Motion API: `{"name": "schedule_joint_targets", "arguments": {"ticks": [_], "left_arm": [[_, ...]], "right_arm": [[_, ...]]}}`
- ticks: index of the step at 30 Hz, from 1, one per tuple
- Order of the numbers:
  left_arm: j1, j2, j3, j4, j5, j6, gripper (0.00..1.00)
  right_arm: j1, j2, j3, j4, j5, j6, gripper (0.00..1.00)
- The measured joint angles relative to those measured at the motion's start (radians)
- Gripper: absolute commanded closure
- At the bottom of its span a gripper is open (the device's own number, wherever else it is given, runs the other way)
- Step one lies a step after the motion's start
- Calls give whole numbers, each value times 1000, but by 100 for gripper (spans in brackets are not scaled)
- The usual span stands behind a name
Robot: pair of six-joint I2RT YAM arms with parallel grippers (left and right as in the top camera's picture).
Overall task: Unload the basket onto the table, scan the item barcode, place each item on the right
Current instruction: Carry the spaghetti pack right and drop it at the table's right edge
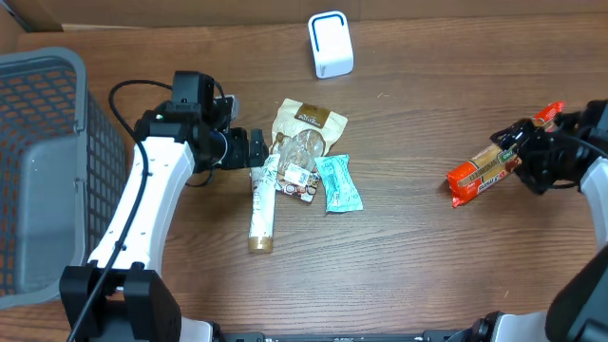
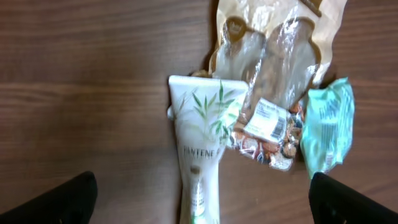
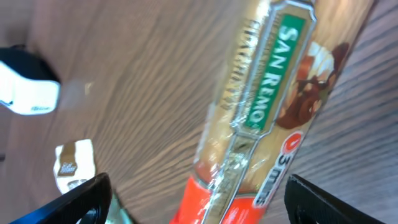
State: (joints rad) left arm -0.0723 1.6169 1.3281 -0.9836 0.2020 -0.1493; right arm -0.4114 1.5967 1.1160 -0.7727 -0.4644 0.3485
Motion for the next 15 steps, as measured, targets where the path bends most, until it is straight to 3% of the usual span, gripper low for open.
{"name": "schedule_joint_targets", "arguments": {"ticks": [9,15], "left_arm": [[51,1,423,-343,-5,69,0],[216,-1,732,-532,-5,121,1]], "right_arm": [[68,-55,67,-119,-11,-121,8],[227,-56,68,-118,-21,-192,9]]}}
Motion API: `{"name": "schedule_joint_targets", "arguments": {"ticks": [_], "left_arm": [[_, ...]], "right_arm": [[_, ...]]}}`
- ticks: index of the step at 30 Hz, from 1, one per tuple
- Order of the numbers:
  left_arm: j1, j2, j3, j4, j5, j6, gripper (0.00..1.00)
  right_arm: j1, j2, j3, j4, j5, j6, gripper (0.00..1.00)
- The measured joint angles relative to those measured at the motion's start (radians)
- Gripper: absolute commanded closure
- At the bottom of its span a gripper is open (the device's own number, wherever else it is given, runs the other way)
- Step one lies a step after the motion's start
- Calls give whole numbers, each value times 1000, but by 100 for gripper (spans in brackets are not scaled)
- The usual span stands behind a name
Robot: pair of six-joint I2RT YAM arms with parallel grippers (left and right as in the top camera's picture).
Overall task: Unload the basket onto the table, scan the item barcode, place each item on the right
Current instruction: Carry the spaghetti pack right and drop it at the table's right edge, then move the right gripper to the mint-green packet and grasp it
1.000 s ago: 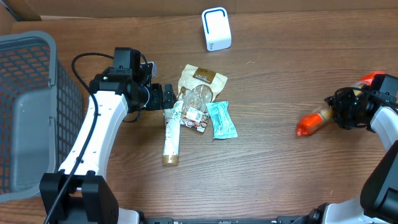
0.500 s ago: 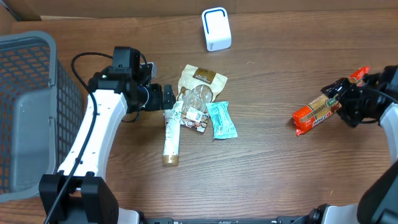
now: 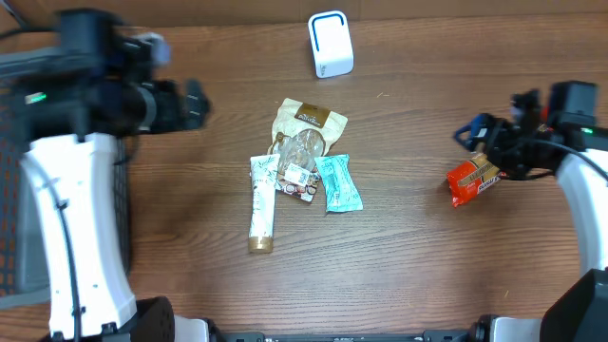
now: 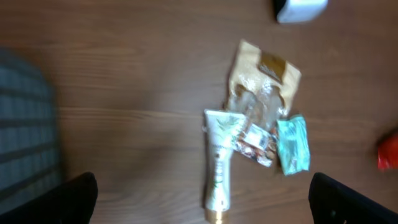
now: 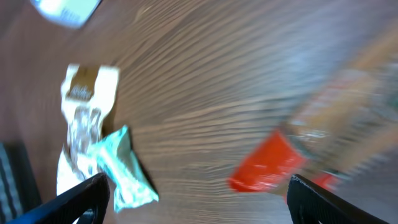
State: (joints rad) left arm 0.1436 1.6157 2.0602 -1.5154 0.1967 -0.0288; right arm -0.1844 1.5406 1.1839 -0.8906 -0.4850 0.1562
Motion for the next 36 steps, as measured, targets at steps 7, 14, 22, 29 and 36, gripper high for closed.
{"name": "schedule_joint_targets", "arguments": {"ticks": [7,14,22,29,36], "left_arm": [[161,-8,144,-61,-6,71,0],[193,-7,142,-79,-34,113,0],[193,-7,133,-79,-41,115,0],[193,-7,132,-79,-44,115,0],[193,-7,132,-79,-45,115,0]], "right_arm": [[224,0,0,60,-5,-25,10],[422,0,0,136,51,28,10],[554,80,0,167,85,104,14],[635,204,0,183,101,210,31],[726,240,0,246,171,319,89]]}}
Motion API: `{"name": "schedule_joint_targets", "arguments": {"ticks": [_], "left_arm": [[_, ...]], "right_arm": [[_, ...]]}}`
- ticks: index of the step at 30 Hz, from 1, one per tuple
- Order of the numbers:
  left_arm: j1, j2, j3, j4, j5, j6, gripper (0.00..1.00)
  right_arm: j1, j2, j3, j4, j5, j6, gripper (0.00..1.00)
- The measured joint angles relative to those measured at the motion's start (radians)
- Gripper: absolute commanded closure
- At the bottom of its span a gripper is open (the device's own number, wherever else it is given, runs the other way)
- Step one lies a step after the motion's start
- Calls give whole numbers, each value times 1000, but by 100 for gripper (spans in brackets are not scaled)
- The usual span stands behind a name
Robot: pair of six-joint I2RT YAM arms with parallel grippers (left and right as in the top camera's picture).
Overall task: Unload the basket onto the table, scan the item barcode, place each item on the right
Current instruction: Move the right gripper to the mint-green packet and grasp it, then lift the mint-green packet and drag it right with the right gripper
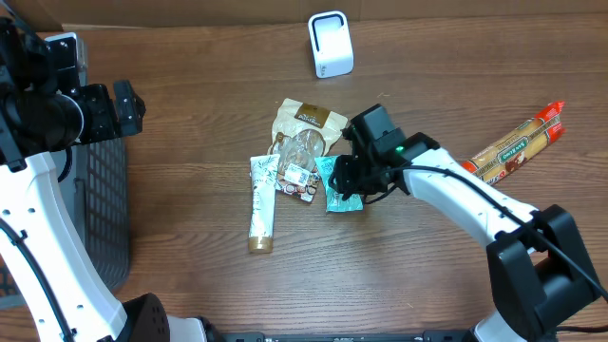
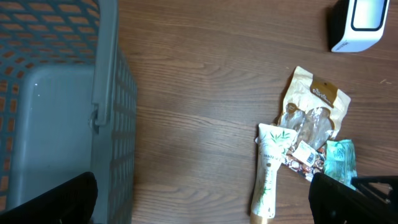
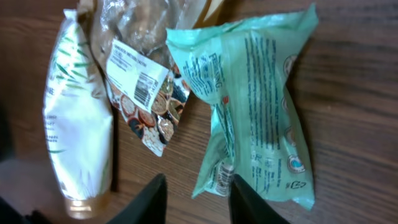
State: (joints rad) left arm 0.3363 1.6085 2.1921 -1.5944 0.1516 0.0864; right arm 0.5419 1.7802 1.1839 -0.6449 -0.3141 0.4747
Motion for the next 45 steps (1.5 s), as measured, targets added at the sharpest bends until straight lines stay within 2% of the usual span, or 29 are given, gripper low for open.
{"name": "schedule_joint_targets", "arguments": {"ticks": [7,18,20,26,28,34,37,42,45], "left_arm": [[0,0,0,0,0,0,0],[0,0,0,0,0,0,0],[0,0,0,0,0,0,0],[0,0,0,-1,0,0,0],[0,0,0,0,0,0,0],[0,0,0,0,0,0,0],[0,0,0,0,0,0,1],[0,0,0,-1,0,0,1],[0,0,0,-1,0,0,0]], "right_arm": [[15,6,0,42,133,77,96],[42,129,17,53,179,256,96],[43,140,24,61,163,282,87],[44,146,36,78,117,322,49],[48,147,41,82,108,321,41],[50,148,51,76,101,322,39],[50,156,85,-5,107,282,39],[42,175,224,-267,146,76,39],[40,175,312,-336,146,-23,39]]}}
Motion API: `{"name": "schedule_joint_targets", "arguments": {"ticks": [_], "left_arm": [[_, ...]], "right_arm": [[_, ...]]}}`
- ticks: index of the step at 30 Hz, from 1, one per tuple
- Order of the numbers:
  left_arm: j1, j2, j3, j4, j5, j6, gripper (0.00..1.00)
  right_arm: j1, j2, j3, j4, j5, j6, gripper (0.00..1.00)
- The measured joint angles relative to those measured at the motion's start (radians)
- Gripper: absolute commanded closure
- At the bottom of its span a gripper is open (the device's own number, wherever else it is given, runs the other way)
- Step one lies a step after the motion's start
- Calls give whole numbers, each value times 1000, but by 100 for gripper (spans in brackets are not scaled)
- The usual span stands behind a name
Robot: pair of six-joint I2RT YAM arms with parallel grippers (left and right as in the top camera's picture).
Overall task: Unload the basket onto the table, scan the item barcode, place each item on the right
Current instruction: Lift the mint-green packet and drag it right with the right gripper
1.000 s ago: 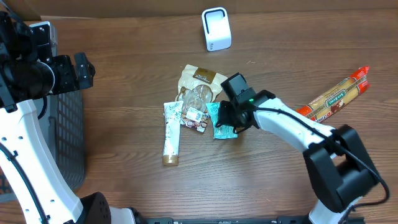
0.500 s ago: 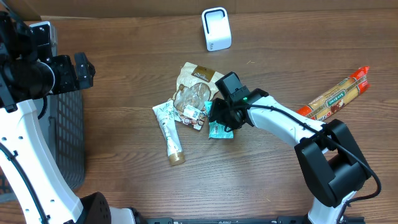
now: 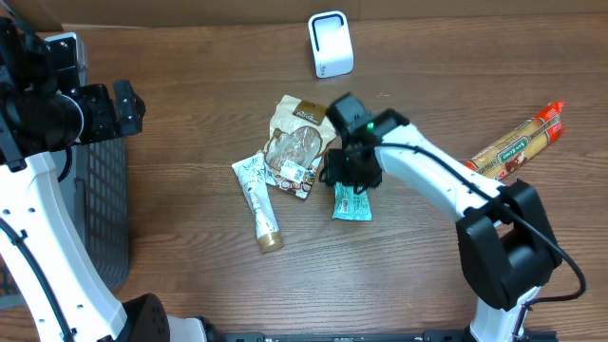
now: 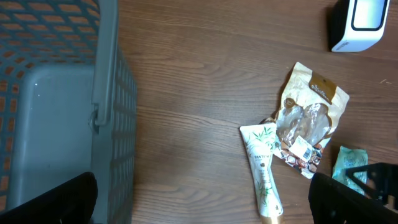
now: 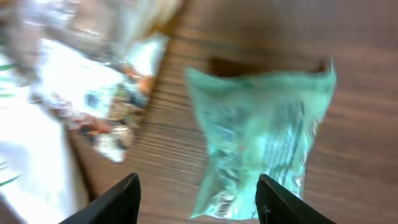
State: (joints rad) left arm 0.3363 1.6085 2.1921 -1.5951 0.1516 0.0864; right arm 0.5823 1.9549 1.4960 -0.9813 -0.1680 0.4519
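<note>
The mint-green packet point(image 3: 352, 202) lies flat near the table's middle, below my right gripper point(image 3: 348, 174). In the right wrist view, blurred, the green packet point(image 5: 261, 140) fills the gap ahead of the open right gripper point(image 5: 198, 186), and neither finger grips it. The white scanner point(image 3: 330, 45) stands at the far edge. My left gripper point(image 3: 119, 106) hangs open high at the left, over the basket's side, and in its own view the left gripper point(image 4: 202, 193) holds nothing.
A clear-fronted brown snack bag point(image 3: 300, 142) and a white Pantene tube point(image 3: 256, 203) lie just left of the green packet. An orange pasta packet point(image 3: 518, 142) rests at the right. The grey basket point(image 4: 109, 93) takes up the left edge.
The right gripper's fingers stand wider apart. The green packet lies a little farther right and nearer the front. The tube has turned slantwise and the snack bag has shifted. The left arm has not moved.
First the left gripper was low over the tube and the right was around the pasta packet at the right. The left arm then stood raised by the basket. The pasta packet lay free at the right and the right gripper was at the green packet, where it is now, open.
</note>
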Motion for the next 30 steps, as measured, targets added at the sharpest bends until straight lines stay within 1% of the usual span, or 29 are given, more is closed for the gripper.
{"name": "schedule_joint_targets", "arguments": {"ticks": [3,10,17,23,30], "left_arm": [[0,0,0,0,0,0,1],[0,0,0,0,0,0,1],[0,0,0,0,0,0,0],[0,0,0,0,0,0,1],[0,0,0,0,0,0,1]], "right_arm": [[7,0,35,-20,-18,-60,40],[52,0,20,-19,-98,-101,40],[124,0,-49,33,-126,-92,40],[132,0,-143,126,-177,-66,40],[131,0,-180,123,-194,-40,38]]}}
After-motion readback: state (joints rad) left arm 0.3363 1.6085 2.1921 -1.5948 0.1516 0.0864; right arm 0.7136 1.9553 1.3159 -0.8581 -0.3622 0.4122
